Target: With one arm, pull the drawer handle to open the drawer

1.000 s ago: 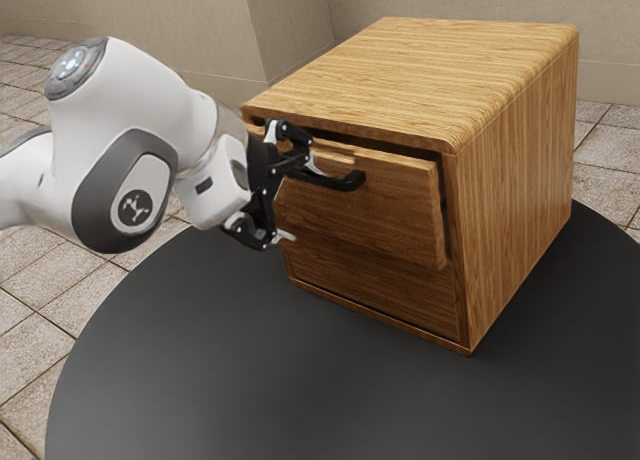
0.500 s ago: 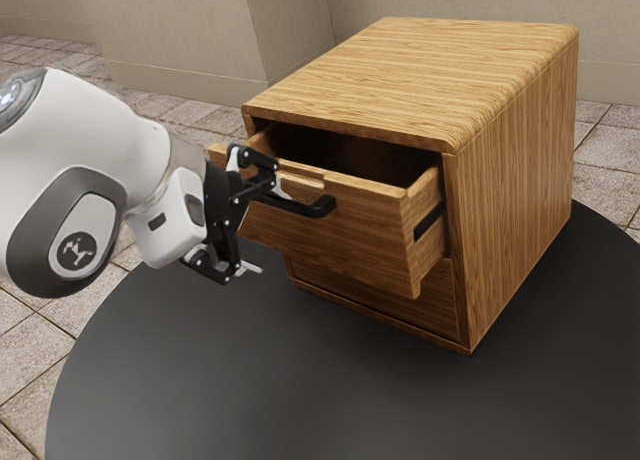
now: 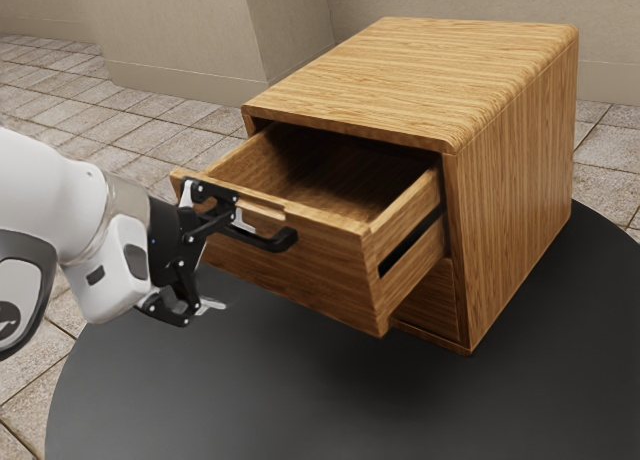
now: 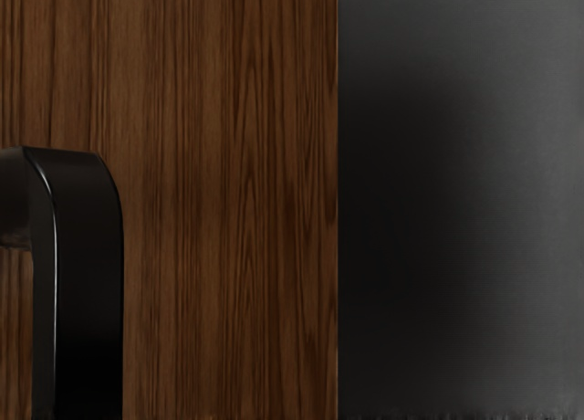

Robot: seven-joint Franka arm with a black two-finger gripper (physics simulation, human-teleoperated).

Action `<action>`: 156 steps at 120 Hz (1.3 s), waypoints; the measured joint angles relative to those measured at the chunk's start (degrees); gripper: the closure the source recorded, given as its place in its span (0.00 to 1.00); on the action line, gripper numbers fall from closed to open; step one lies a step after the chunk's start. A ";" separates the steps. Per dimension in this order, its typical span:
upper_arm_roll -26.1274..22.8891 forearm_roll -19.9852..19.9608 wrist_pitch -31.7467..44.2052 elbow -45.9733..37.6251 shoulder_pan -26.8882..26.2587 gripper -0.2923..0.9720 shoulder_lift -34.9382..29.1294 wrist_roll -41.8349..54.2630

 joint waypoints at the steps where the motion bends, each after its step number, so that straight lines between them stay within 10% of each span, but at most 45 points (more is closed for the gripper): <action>1: 0.03 0.00 -0.04 -0.18 0.00 0.25 -0.25 -0.03; 156: 3.29 -0.99 -11.50 -7.01 -0.35 0.26 -22.98 -2.27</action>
